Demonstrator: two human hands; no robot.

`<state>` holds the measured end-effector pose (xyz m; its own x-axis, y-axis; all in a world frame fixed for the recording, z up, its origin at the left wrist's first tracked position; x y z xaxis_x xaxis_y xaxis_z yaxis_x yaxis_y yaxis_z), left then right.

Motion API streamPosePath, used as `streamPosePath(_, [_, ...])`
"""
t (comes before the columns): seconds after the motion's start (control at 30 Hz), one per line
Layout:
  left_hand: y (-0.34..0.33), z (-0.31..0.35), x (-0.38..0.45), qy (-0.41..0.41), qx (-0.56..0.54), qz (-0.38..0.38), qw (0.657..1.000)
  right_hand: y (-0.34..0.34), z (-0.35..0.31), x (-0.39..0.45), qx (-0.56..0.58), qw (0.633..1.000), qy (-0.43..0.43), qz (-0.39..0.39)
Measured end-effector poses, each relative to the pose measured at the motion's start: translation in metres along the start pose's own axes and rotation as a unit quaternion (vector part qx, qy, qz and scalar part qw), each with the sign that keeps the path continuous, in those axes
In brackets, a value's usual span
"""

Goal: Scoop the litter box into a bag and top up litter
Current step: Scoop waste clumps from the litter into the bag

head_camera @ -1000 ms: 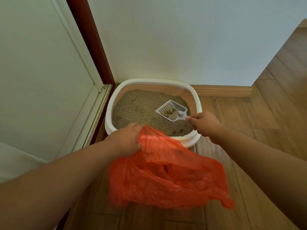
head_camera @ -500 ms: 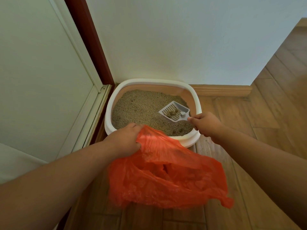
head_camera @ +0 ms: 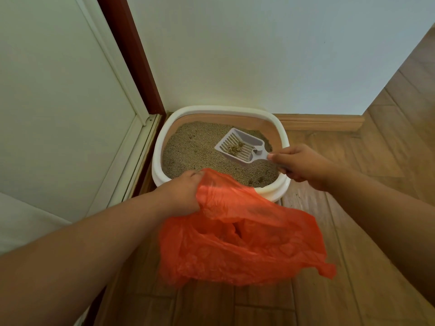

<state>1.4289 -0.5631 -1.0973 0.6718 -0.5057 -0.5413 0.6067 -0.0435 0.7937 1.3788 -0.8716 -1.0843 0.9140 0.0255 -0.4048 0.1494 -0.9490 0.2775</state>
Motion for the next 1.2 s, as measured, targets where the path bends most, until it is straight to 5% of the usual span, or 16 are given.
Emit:
streamPosePath(0.4, [0.012,-0.001,-0.010,0.044,-0.194,0.023,0.980,-0.007,-0.022,-0.012,-0.239,0.946,0.029,-0.216])
streamPosePath(0.6, [0.017,0.006,-0.014,0.042,-0.325,0.049,0.943,-0.030,-0.036,-0.006,-0.380,0.893,0.096,-0.220])
streamPosePath(0.77, [0.017,0.010,-0.011,0.038,-0.340,0.057,0.938,-0.047,-0.059,-0.011,-0.537,0.809,0.131,-0.200])
streamPosePath(1.0, [0.016,0.006,-0.008,0.047,-0.345,0.057,0.936,-0.063,-0.081,-0.026,-0.602,0.757,0.142,-0.213])
streamPosePath(1.2, [0.015,0.005,-0.007,0.041,-0.344,0.057,0.936,-0.076,-0.084,-0.033,-0.606,0.748,0.145,-0.227])
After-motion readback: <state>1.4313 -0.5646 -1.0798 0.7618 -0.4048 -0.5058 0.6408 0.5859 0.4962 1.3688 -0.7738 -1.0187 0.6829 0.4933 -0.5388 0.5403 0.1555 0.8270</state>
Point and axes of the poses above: each hand's wrist, its own x-axis towards the middle knuckle, its own y-axis out of the back of the hand, z = x × y, the point moved 1 cm from there along x, towards the middle knuckle, and after that the axes turned 7 degrees about -z, right-handed, at the moved point
